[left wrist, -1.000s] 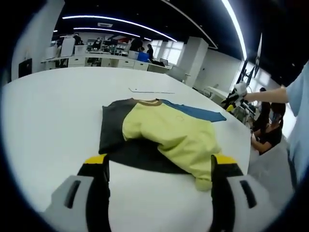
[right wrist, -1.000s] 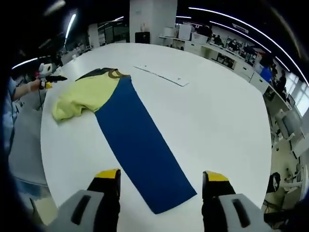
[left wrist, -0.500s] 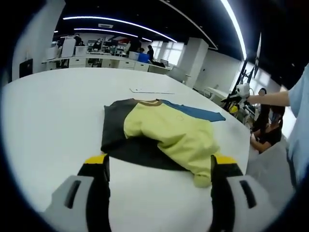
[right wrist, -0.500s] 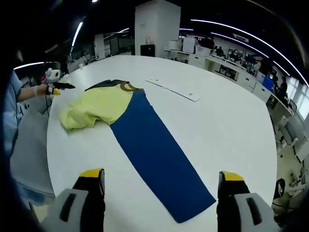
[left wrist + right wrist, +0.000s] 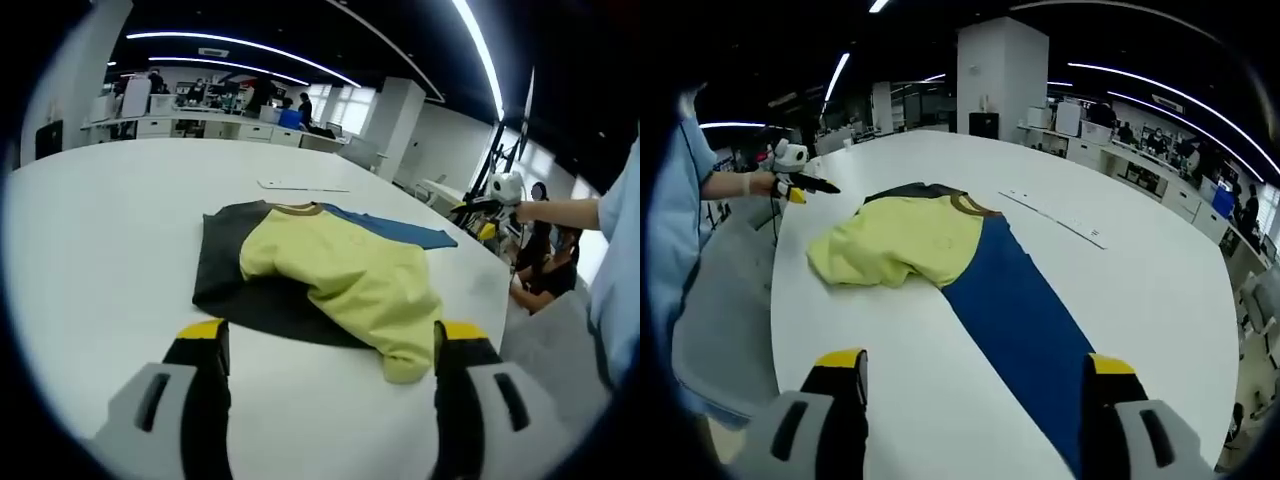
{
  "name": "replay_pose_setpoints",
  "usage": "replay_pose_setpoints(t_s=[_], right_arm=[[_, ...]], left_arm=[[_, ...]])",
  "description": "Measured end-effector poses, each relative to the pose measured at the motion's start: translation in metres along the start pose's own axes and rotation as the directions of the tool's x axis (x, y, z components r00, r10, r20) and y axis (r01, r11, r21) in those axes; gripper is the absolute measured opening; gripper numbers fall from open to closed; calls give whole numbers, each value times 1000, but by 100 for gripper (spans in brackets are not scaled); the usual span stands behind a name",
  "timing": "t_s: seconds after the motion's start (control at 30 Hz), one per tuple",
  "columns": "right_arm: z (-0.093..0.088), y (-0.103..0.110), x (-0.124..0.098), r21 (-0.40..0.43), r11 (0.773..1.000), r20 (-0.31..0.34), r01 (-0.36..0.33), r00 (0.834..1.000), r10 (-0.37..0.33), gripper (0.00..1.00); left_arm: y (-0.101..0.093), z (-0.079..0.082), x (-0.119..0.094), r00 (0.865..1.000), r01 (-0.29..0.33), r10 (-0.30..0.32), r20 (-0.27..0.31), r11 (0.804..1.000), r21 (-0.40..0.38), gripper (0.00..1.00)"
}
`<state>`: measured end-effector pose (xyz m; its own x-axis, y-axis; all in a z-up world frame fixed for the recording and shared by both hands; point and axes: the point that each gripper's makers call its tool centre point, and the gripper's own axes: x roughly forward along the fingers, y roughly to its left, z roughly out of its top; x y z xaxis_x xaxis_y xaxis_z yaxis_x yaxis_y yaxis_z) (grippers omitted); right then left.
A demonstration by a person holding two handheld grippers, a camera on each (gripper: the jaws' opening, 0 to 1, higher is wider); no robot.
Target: Fold the garment on the visible template until the final outline fits inside the template.
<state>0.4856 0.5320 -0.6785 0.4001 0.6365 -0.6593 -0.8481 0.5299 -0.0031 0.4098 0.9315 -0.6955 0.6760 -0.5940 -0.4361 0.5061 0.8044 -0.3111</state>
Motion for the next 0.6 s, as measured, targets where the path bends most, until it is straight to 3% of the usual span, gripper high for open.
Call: replay_pose_setpoints(t_s=[0.37, 0.53, 0.6], right_arm=[[32, 56, 20, -66, 995, 69, -74, 994, 79, 80], [38, 92, 33, -103, 986, 66, -131, 988, 138, 58], [44, 110, 39, -124, 981, 81, -148, 984, 159, 55]], left_arm=[[-9, 0, -5, 1000, 17, -17, 5, 1000, 15, 81], [-12, -1, -5, 1000, 30, -30, 8, 999, 19, 80], [-14, -2, -5, 999, 34, -34, 9, 999, 17, 80]])
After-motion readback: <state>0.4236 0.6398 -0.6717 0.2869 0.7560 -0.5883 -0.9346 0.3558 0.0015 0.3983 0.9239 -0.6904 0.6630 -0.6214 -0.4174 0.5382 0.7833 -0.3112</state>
